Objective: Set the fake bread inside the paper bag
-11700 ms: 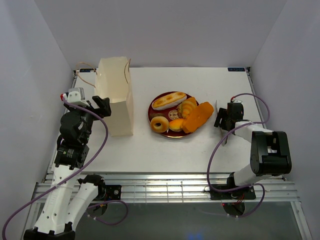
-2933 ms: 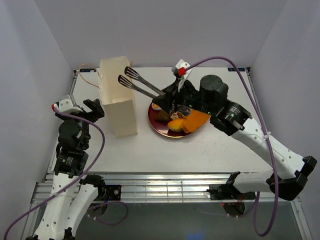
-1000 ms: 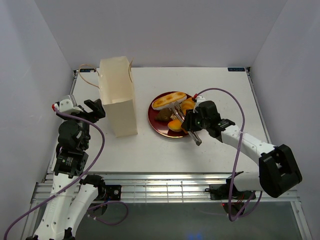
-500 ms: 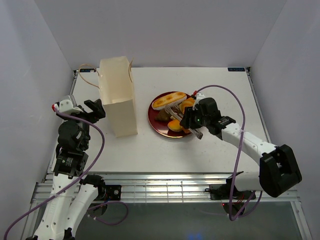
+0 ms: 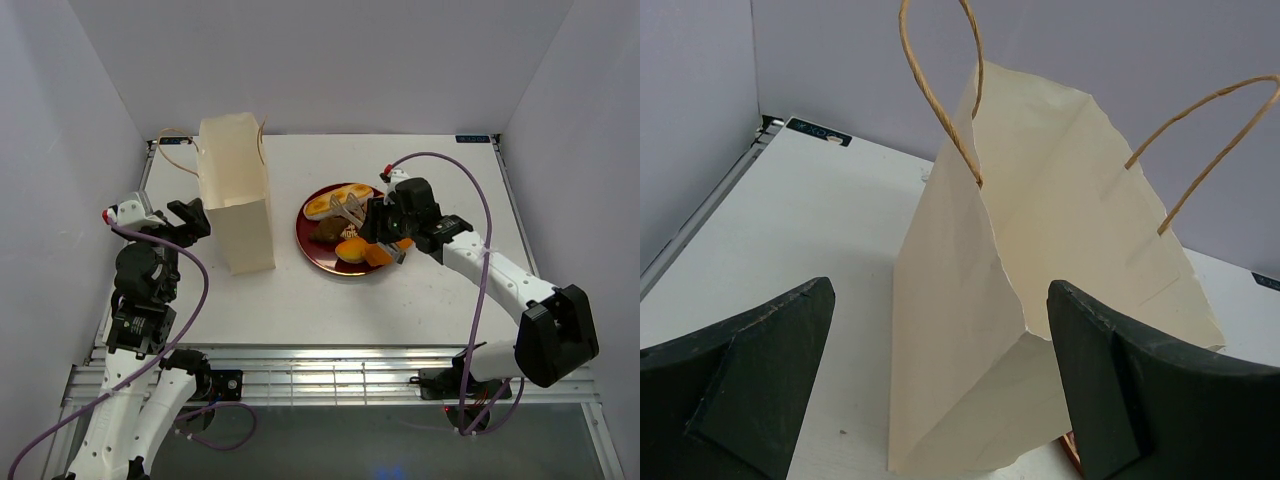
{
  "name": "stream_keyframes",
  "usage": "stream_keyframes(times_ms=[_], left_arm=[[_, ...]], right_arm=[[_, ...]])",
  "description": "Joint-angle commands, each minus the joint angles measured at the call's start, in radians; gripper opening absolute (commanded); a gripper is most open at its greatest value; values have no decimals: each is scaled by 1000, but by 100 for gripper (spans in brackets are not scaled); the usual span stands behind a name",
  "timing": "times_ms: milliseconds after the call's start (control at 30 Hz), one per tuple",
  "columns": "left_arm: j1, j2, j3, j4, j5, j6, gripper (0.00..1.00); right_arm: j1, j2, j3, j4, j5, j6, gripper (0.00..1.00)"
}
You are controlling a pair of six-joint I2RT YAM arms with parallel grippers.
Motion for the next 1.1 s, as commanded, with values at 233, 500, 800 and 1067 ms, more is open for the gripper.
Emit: stream_keyframes(times_ms=[233, 500, 800, 1067], left_arm=[[-4, -10, -3, 1, 15, -5, 98], [-5, -11, -3, 3, 16, -5, 98], [-5, -13, -3, 1, 15, -5, 98], [-5, -16, -3, 3, 16, -5, 98]], right_arm=[[-2, 18, 84, -106, 18, -38, 55], [-1, 33, 78, -119, -9, -41, 55], [-2, 61, 116, -142, -19, -53, 55], [-1, 68, 128, -165, -34, -63, 54]])
